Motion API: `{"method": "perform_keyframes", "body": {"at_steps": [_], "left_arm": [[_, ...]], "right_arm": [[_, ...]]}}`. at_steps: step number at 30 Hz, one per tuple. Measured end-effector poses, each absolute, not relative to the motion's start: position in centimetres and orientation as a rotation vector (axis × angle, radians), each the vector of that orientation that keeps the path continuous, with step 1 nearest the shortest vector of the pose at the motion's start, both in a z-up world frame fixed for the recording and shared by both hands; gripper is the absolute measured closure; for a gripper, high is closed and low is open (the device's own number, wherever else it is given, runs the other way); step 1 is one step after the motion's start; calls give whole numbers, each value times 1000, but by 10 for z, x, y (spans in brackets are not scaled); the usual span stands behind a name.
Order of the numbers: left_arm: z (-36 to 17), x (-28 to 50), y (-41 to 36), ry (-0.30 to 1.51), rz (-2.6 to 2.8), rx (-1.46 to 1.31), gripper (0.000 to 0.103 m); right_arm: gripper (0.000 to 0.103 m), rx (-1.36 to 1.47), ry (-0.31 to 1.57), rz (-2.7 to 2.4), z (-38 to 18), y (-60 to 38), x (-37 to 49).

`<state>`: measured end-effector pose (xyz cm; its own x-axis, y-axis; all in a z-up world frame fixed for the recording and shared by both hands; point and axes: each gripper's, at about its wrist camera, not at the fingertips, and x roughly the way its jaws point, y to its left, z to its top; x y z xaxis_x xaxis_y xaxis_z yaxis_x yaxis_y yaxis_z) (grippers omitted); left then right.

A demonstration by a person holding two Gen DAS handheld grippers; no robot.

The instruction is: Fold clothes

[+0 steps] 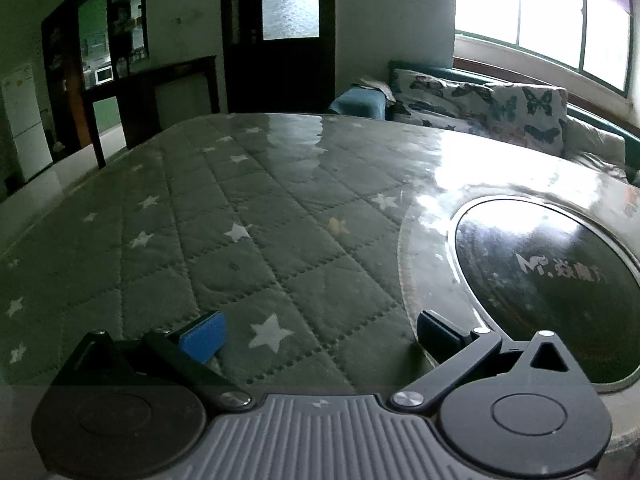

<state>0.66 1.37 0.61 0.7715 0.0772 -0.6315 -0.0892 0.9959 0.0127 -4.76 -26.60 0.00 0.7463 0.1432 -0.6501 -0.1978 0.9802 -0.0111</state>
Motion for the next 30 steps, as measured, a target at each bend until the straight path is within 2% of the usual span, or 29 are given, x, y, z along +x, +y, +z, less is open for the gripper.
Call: {"method": "perform_keyframes", "body": {"at_steps": [30], "left_arm": [[5,11,16,683,91,-22,0]], "right_arm": [[0,-96,707,185,1,-265,-48]]}}
